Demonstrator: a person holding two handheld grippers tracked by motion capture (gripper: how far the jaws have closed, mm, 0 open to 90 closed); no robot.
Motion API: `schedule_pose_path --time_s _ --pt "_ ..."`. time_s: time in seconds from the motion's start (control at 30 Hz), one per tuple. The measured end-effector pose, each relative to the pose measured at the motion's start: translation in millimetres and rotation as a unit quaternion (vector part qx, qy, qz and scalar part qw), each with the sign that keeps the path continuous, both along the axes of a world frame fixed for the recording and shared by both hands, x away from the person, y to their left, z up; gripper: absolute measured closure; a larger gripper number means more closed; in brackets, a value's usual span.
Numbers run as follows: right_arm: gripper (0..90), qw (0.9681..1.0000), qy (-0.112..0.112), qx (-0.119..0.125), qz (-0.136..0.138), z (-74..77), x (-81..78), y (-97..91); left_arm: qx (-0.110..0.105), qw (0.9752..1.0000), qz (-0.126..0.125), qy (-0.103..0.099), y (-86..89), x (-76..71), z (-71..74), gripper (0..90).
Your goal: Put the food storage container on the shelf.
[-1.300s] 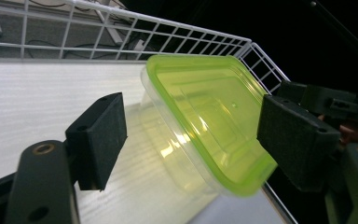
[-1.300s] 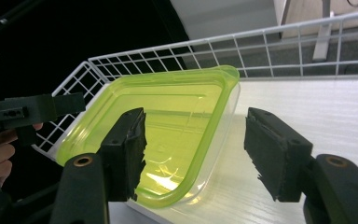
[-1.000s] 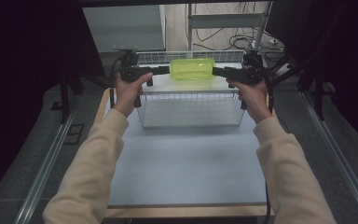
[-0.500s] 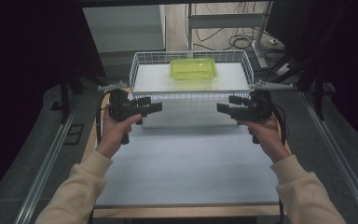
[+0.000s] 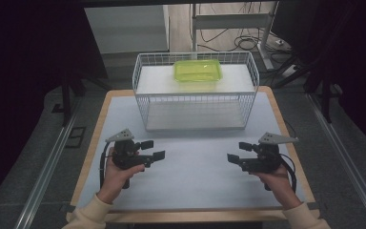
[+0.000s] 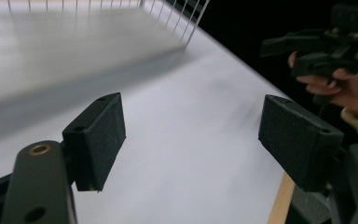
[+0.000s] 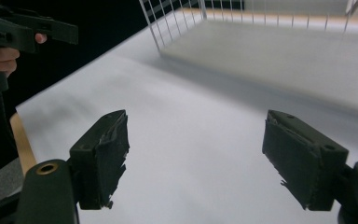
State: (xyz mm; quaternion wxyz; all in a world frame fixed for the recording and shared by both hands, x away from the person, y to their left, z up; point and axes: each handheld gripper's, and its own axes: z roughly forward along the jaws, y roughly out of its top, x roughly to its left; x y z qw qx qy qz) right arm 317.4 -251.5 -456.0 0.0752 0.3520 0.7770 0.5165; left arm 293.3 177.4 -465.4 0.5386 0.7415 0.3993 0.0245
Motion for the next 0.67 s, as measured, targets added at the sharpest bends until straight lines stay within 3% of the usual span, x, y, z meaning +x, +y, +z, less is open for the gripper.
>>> schedule_pose_path --time_s 0.1,0.27,0.67 --pt "21.5 0.9998 0.017 -0.010 -0.003 -14.0 -0.7 -1.7 0.012 0.9998 -0.004 0.014 -2.0 -1.2 -15.0 22.4" --pt "21.4 0.9997 0.023 -0.005 -0.010 -20.0 0.3 -3.4 0.011 0.9997 -0.002 0.022 -2.4 -1.0 -20.6 22.4" --pt "17.1 0.9992 -0.010 -0.037 -0.015 -23.6 -6.7 -2.8 0.017 0.9994 0.002 0.029 -4.5 1.0 -26.9 22.1"
